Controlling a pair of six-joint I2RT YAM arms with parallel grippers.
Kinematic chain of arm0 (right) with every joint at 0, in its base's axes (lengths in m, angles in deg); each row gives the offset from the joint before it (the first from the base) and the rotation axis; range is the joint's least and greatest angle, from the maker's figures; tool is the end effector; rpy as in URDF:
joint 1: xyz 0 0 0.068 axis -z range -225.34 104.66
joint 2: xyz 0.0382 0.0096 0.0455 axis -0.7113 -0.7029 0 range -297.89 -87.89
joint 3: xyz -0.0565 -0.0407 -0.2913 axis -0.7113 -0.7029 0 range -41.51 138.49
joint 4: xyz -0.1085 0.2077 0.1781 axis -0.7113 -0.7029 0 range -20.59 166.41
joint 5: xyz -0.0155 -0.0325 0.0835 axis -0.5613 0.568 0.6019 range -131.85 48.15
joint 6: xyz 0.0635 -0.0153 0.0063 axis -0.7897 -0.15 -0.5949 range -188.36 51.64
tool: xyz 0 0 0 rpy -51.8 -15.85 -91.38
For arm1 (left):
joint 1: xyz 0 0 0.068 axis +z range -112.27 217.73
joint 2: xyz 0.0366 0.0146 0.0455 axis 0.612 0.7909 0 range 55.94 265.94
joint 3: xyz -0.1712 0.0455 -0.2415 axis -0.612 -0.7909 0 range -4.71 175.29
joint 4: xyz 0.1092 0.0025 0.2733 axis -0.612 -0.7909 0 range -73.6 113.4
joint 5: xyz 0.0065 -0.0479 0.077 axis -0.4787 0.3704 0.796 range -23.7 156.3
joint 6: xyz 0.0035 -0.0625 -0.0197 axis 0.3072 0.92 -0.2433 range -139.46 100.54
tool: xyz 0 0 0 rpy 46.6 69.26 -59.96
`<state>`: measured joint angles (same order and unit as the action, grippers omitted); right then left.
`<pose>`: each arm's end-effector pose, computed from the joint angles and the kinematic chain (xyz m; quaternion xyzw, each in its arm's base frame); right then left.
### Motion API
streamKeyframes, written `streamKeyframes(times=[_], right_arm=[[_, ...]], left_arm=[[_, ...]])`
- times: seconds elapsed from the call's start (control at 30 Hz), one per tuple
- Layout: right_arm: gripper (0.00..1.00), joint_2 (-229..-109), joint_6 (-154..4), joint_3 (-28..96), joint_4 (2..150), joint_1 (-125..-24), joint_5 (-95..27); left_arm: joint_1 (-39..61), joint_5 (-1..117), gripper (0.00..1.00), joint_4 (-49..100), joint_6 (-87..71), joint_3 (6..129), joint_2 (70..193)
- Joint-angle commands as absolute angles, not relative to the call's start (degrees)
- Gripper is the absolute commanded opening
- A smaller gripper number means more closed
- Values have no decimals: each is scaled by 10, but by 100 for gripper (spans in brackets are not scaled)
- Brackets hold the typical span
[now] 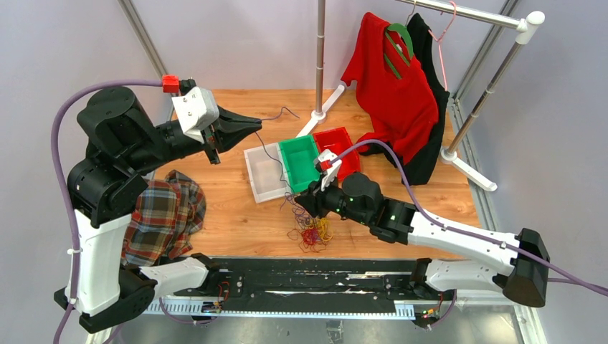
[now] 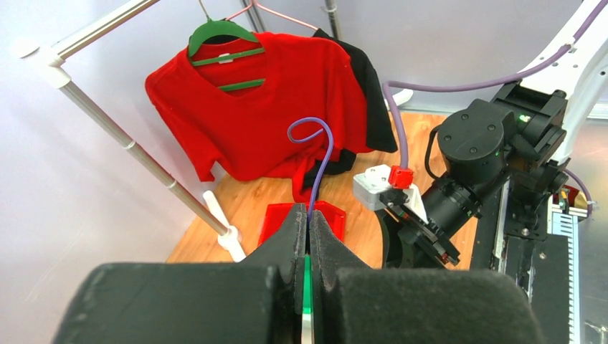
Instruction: Untangle the cables
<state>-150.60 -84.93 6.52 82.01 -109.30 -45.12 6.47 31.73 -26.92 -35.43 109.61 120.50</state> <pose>0.1327 0.2649 0.3399 -0.2886 0.7039 0.4027 0.5090 0.1098 -0.1009 0.6279 0.4634 0.5379 -0.2987 0.6378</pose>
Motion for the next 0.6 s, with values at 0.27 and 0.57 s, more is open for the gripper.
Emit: streamKeyframes(times=[0.27, 0.57], right_arm=[[26, -1554, -841, 82, 859, -1096, -543], [1, -1512, -829, 61, 837, -1096, -586]], left_arm=[[62, 304, 0, -272, -346, 1104, 1200], [62, 341, 0, -317, -397, 1115, 1191]])
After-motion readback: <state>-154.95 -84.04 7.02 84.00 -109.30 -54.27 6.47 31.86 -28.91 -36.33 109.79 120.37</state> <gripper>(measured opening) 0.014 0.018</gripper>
